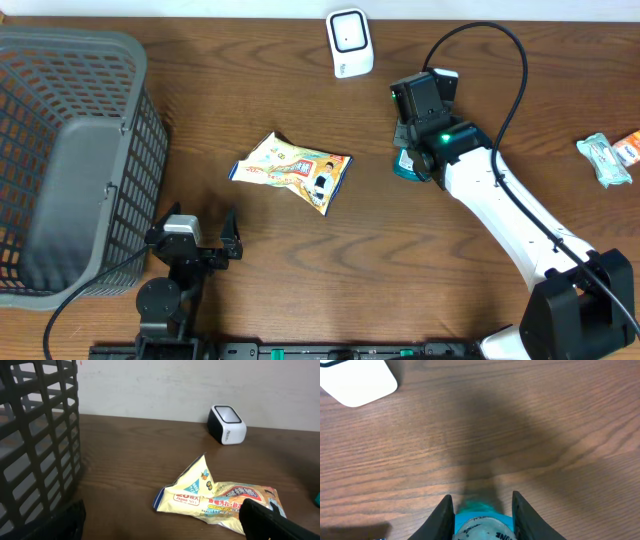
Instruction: Scan the item barcode
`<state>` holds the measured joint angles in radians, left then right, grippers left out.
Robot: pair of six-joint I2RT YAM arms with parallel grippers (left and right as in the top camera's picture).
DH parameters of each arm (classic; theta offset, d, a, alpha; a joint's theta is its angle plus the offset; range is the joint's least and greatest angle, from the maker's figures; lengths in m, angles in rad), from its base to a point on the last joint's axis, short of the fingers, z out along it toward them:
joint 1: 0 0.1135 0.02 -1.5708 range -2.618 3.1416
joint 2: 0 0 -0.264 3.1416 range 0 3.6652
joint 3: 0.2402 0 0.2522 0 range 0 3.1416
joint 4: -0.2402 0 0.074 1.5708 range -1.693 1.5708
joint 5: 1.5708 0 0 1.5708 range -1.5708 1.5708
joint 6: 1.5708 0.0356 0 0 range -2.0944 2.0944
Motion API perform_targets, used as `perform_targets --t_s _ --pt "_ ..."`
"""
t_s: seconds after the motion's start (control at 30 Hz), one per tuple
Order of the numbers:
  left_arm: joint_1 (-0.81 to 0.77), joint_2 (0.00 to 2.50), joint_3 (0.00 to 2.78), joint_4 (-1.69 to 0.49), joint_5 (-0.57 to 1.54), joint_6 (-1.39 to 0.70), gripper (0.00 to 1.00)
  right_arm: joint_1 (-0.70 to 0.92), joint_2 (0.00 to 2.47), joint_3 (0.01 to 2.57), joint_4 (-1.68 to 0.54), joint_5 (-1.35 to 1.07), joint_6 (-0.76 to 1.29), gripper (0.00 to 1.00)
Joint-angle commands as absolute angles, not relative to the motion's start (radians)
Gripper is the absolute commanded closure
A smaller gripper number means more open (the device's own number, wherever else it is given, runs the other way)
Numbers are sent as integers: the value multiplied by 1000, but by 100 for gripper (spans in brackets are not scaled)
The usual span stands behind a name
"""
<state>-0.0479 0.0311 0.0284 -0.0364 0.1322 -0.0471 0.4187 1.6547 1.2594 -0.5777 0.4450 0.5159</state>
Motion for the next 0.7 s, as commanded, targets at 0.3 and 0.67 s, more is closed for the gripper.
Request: perform_targets --t_s 0.3,0.67 --pt "-51 31 4 -56 142 -34 2 428 1615 1250 -611 413 554 67" --pt "-51 31 4 -56 142 -34 2 428 1596 1250 -629 413 591 58"
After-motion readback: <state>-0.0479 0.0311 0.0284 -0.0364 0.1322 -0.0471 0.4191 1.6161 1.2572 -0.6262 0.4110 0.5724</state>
